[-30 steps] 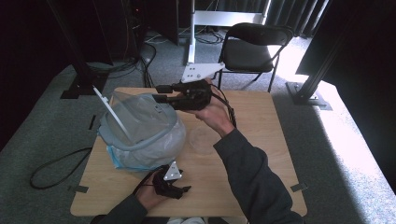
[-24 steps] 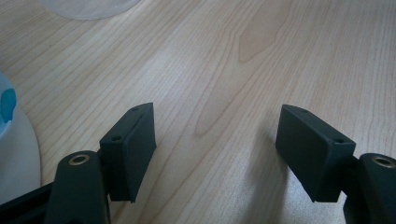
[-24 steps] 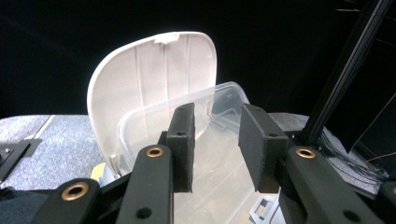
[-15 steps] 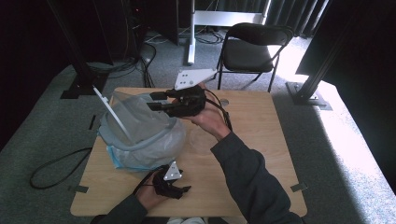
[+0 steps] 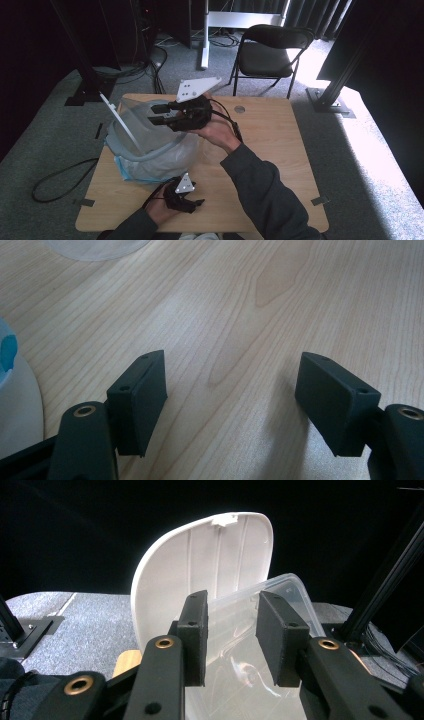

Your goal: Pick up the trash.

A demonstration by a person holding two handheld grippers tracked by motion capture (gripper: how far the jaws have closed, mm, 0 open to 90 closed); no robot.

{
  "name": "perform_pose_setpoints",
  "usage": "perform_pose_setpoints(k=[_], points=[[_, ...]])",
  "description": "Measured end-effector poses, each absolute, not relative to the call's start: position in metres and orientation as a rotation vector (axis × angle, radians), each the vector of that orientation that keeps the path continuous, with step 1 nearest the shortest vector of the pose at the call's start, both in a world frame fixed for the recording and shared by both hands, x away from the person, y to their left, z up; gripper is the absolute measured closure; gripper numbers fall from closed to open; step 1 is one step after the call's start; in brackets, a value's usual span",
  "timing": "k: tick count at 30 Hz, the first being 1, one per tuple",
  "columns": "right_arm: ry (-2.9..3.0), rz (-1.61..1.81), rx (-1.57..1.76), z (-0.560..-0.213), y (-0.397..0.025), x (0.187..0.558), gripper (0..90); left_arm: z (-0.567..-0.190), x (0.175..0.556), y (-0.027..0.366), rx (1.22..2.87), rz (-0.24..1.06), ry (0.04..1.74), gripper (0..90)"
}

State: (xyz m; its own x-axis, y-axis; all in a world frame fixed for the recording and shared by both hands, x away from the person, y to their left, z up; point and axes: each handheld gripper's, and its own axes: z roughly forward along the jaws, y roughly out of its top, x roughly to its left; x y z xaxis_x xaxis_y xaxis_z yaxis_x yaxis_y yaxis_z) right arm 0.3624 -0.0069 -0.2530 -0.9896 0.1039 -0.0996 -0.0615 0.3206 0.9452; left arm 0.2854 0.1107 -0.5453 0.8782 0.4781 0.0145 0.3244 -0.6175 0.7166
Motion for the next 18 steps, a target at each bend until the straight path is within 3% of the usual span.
perform_pose_setpoints(k=[18], points=[[2.482,1.753,0.018,-0.2604,0.0022,0.3602,65.5,-0.5453,0.2855,0.1108,2.286,0.262,0.574,28.9]])
